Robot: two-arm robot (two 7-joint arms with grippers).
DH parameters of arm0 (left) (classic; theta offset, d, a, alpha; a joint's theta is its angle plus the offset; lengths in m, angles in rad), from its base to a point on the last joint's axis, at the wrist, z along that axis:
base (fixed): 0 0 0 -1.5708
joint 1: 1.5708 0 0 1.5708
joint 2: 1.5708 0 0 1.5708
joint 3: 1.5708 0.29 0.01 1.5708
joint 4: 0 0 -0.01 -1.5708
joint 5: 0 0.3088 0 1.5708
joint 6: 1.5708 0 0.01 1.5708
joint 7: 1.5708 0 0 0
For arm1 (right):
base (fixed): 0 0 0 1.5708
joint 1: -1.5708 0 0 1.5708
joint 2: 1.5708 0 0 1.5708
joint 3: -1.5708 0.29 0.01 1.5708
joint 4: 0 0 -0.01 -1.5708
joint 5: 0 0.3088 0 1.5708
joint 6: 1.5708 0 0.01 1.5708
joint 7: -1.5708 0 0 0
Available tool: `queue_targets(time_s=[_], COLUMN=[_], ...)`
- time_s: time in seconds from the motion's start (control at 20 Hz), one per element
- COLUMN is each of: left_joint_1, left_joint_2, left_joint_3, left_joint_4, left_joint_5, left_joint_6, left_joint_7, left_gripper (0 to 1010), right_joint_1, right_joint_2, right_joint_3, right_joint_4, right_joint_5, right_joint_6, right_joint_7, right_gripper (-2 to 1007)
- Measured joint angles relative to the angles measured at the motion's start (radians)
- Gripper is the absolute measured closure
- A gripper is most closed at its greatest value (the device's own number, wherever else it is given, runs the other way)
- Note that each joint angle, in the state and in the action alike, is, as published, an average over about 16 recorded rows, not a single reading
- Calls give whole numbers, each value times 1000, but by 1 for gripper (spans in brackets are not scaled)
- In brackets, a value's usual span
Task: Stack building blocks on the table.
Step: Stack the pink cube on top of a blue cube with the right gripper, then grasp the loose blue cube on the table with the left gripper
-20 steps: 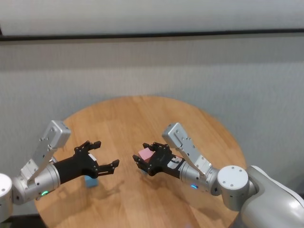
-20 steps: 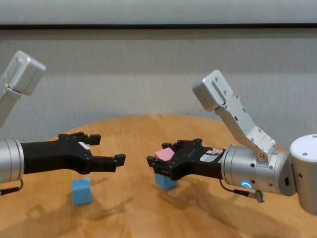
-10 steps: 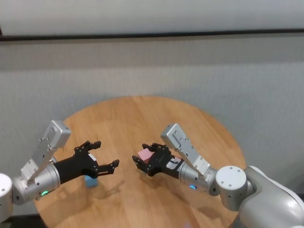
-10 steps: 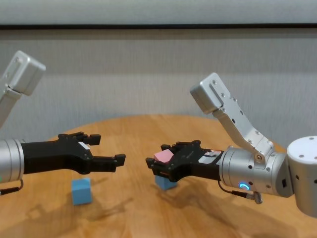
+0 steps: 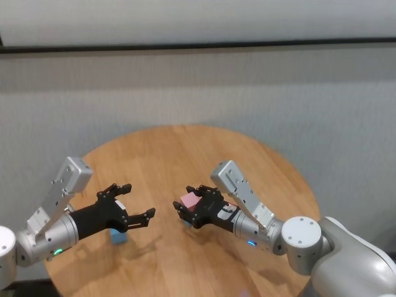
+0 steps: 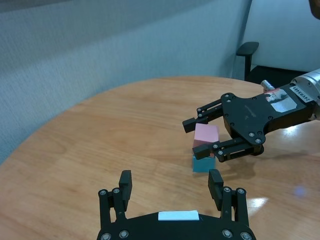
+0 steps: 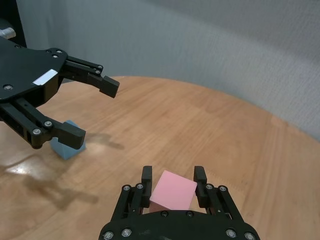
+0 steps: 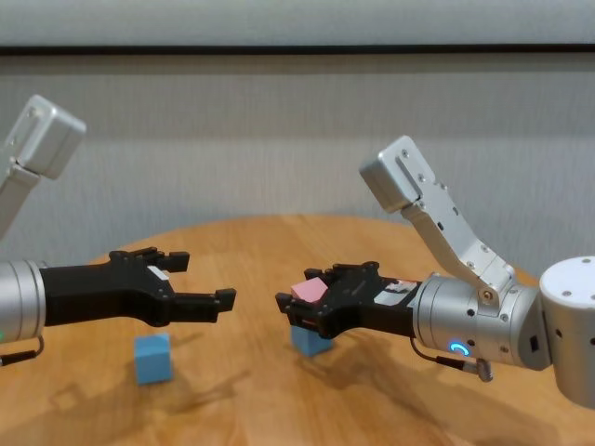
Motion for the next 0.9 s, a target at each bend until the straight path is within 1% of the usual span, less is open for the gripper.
queue_targets(time_s=[0.25, 0.5, 0.7, 0.8, 0.9], left_joint_1=[0, 0, 0, 0, 0], left_joint_2=[0, 0, 0, 0, 0], left_joint_3=[0, 0, 0, 0, 0], left_joint_4=[0, 0, 0, 0, 0], left_joint_5=[0, 0, 0, 0, 0], left_joint_6=[0, 0, 0, 0, 0], left_joint_7=[0, 0, 0, 0, 0], left_gripper=[8, 8, 8, 8, 8], right_joint_1=[-4, -15, -30, -41, -56], right_joint_2=[1, 9, 26, 38, 55], right_joint_3=[4, 11, 22, 30, 41], right_joint_4=[-9, -44, -106, -148, -199], right_joint_5=[0, 4, 13, 20, 28], right_joint_6=[2, 12, 26, 35, 46], right_joint_7=[0, -4, -13, -21, -31], right_gripper=[408, 280, 161, 114, 76])
